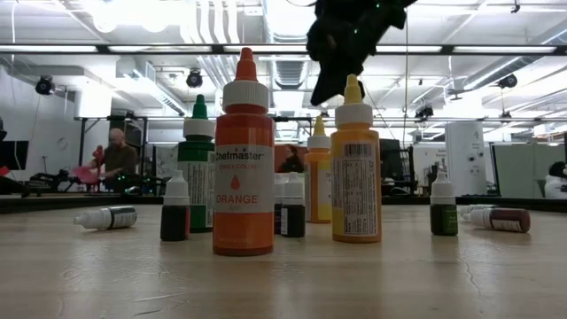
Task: Pick & Place food coloring
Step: Put the top large yellow food coloring bottle into the yellow bin
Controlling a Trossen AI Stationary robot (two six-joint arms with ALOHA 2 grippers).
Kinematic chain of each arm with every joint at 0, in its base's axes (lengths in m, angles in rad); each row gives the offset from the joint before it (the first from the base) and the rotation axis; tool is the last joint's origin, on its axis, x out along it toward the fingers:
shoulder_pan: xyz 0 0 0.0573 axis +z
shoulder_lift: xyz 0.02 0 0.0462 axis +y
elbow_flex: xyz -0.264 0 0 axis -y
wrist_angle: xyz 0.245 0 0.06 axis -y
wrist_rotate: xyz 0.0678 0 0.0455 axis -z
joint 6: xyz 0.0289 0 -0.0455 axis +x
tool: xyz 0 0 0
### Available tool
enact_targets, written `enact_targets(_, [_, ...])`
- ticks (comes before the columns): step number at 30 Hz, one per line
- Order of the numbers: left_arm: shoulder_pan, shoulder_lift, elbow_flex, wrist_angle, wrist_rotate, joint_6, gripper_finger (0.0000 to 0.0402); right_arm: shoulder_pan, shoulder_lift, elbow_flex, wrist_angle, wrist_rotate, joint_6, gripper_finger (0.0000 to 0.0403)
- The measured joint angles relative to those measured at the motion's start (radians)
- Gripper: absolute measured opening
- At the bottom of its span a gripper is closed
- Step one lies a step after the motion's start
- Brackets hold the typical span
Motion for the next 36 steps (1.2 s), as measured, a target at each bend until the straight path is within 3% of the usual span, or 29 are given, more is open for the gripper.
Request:
enact_targets(14, [0.000,0.000,0.000,0.000,0.000,0.000,0.0000,0.151,-0.059,0.000,0.098,0.004,-0.056,0.0009])
enact_targets(25, [0.000,0.000,0.000,0.000,0.000,0.000,0.0000,0.165,-0.061,0.000,0.251,0.006,-0.112,0.0009])
enact_targets(36, [0.000,0.000,0.000,0.000,0.000,0.000,0.0000,0.214,-0.161,0.000,0.240,-0.004,-0.213,0.0009])
